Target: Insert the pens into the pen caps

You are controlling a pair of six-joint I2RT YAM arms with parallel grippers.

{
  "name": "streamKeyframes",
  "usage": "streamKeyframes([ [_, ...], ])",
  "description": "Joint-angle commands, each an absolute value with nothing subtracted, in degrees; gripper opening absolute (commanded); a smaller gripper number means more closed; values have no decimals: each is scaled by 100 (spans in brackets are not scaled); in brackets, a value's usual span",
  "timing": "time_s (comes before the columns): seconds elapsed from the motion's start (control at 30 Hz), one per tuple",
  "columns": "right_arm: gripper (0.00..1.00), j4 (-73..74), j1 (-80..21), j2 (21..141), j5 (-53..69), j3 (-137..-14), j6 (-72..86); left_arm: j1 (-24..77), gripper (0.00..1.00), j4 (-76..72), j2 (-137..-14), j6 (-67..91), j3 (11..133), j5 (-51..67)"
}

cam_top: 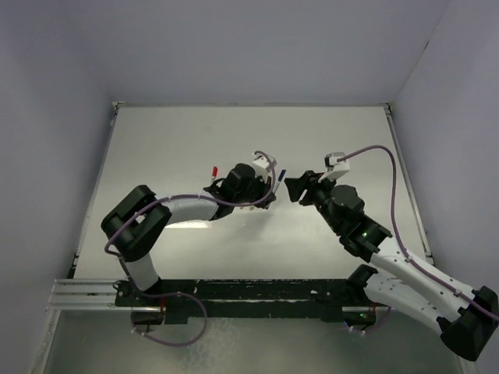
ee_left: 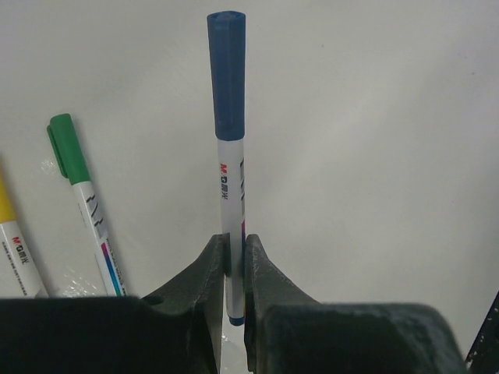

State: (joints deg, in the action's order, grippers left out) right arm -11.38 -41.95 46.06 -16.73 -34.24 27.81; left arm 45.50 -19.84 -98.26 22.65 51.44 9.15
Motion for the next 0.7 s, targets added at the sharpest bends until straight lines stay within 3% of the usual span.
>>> streamKeyframes([
  [0.0,55,-518,-4187,4452,-2983,-3399,3328,4747,6,-1466,-10215,2055,5739,375],
  [0.2,58,49,-4188,4317,-3855,-3332,3732,4808,7,-770,-10663,2073,6256,-135],
  [0.67,59,488,-4189,4283,-3981,-3214,4111,4804,15,-472,-11356,2323,6758,-45],
])
